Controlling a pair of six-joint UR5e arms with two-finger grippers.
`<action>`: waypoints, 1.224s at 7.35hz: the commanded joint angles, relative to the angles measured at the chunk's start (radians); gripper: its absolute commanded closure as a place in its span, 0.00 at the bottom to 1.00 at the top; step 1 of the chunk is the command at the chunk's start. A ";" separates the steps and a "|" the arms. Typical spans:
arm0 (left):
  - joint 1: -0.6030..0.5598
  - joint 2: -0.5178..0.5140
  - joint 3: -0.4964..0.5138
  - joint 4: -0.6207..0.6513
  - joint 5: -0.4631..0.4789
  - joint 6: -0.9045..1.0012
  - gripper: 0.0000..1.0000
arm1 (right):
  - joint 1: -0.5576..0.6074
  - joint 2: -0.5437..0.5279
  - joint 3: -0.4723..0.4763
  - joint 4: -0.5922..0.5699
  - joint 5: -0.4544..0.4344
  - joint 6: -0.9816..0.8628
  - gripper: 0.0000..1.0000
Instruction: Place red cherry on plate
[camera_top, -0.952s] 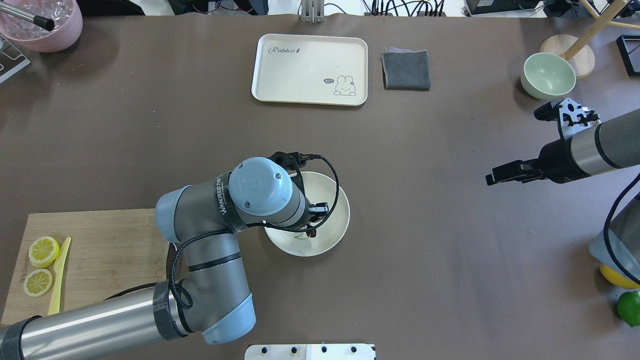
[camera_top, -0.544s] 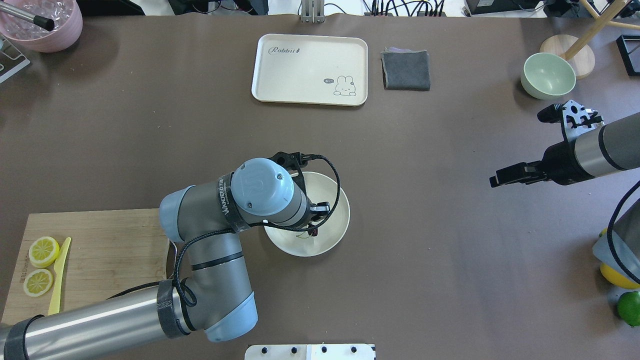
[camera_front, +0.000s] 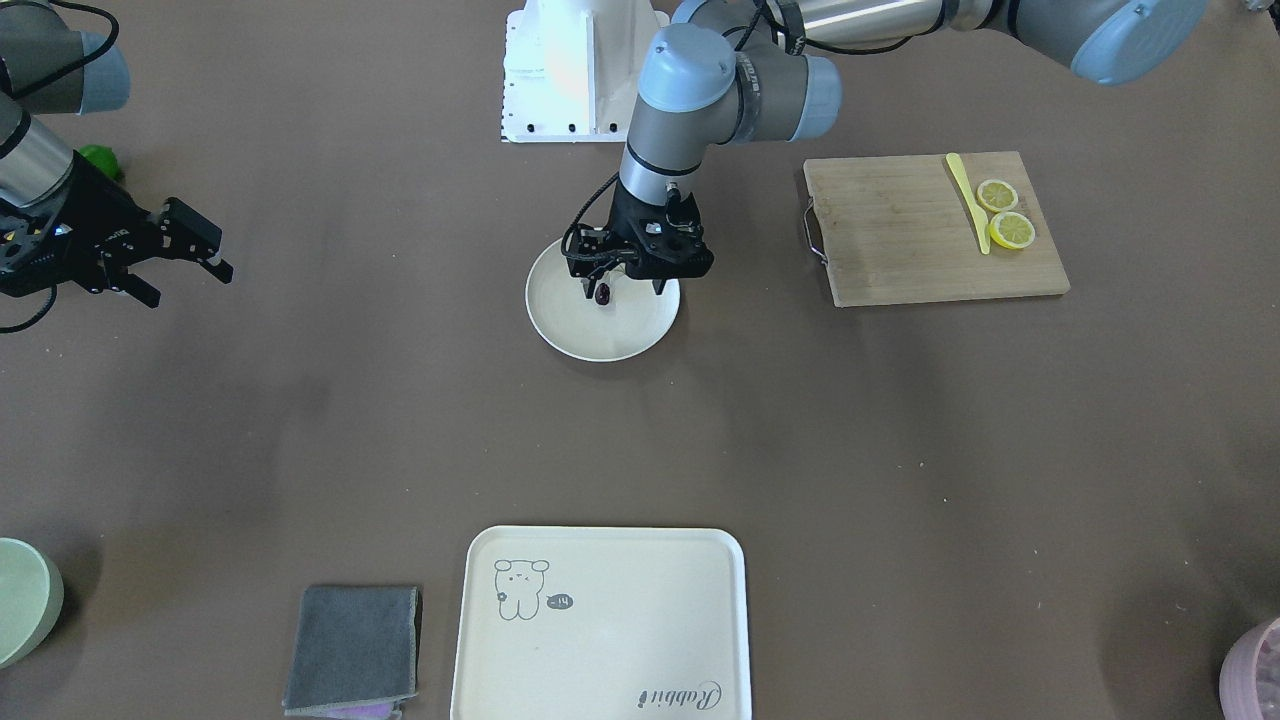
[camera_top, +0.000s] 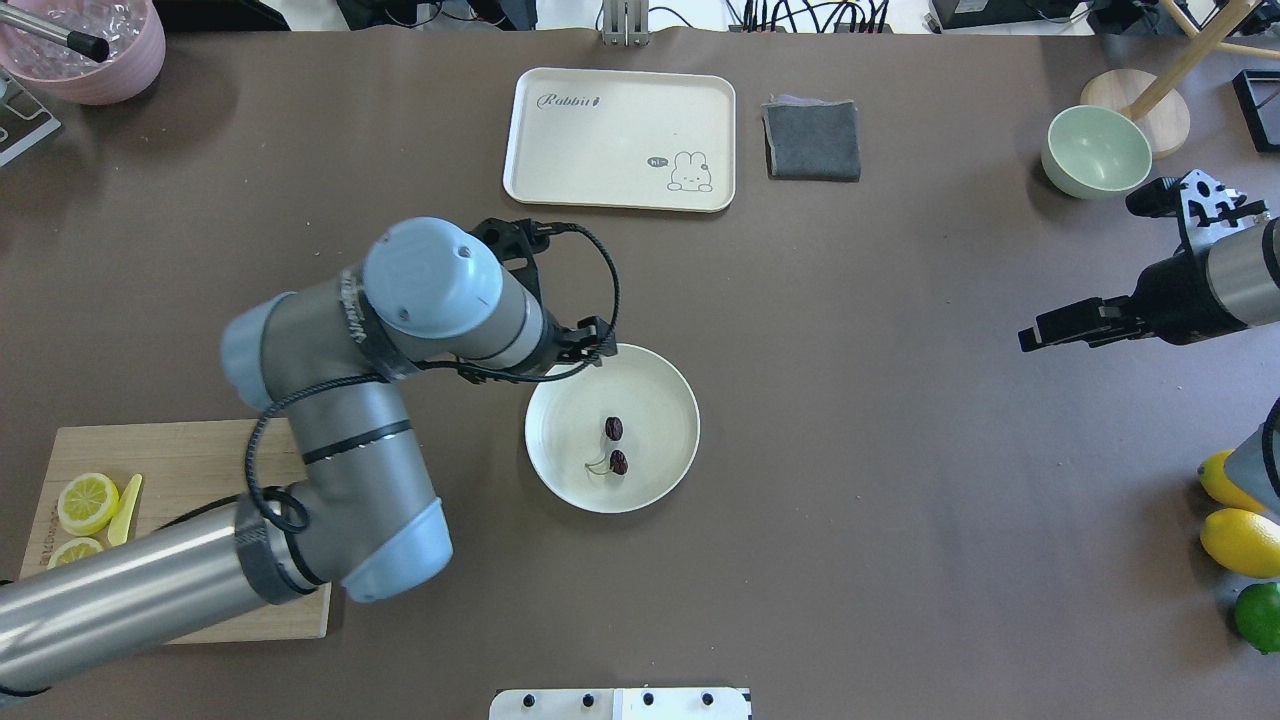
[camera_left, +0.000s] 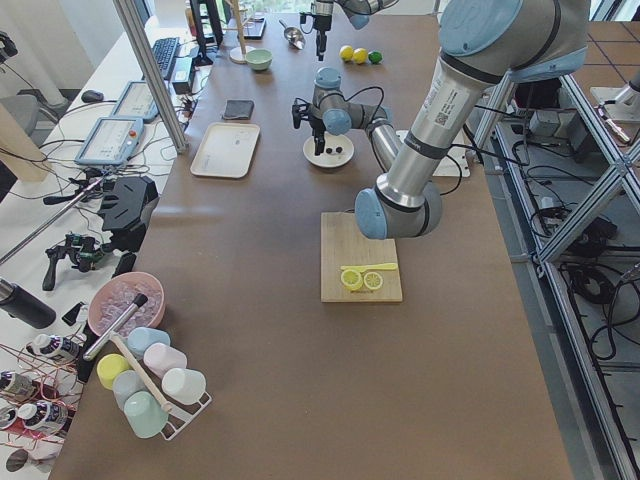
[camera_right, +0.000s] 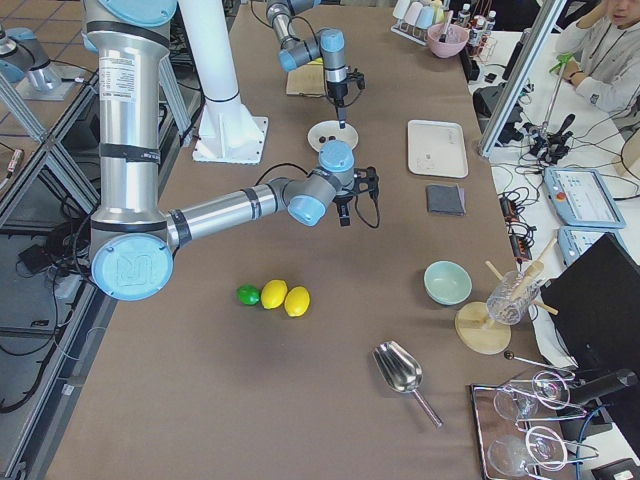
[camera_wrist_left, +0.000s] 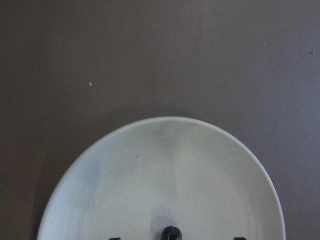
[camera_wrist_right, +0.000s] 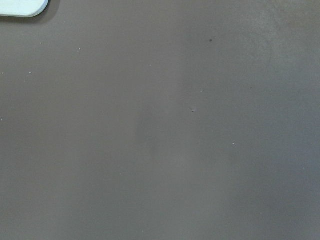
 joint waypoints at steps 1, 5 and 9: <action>-0.169 0.162 -0.243 0.249 -0.092 0.317 0.03 | 0.024 -0.071 0.036 0.004 0.045 -0.057 0.00; -0.688 0.412 -0.187 0.332 -0.318 1.230 0.03 | 0.293 -0.084 -0.003 -0.185 0.098 -0.459 0.00; -0.972 0.554 -0.067 0.338 -0.339 1.678 0.03 | 0.477 -0.082 -0.020 -0.408 0.104 -0.736 0.00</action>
